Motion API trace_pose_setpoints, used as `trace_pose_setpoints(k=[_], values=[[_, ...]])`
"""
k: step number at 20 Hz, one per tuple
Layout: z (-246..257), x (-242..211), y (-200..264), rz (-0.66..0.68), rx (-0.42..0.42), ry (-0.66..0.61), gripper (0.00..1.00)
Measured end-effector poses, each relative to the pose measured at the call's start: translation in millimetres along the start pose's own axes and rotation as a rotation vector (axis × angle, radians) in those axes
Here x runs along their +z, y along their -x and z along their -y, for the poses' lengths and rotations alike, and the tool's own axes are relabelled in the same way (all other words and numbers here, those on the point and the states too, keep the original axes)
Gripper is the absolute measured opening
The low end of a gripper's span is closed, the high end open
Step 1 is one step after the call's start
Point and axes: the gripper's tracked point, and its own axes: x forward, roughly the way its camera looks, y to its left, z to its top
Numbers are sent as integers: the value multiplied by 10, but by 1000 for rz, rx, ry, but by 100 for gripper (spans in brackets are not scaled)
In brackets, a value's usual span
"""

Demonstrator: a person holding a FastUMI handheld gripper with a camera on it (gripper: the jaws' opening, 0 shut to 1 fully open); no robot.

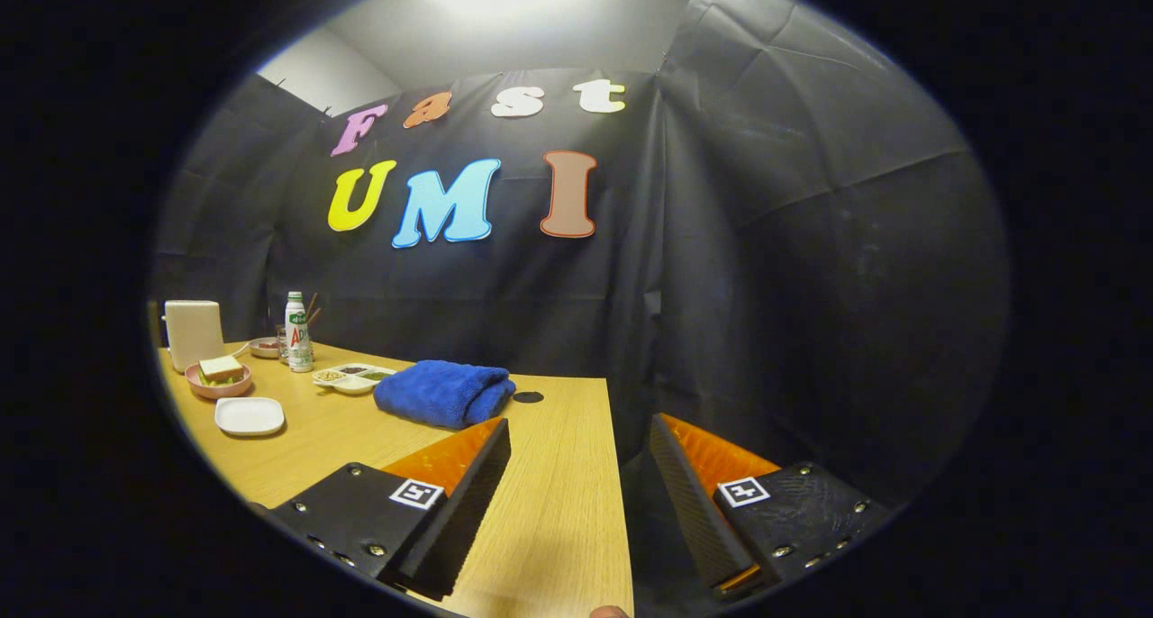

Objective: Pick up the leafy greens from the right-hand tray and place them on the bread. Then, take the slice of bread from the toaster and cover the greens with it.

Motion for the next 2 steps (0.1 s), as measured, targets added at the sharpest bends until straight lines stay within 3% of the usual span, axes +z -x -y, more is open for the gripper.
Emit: trace_pose_setpoints(k=[2], values=[[19, -114, 38, -33, -12, -10, 95]])
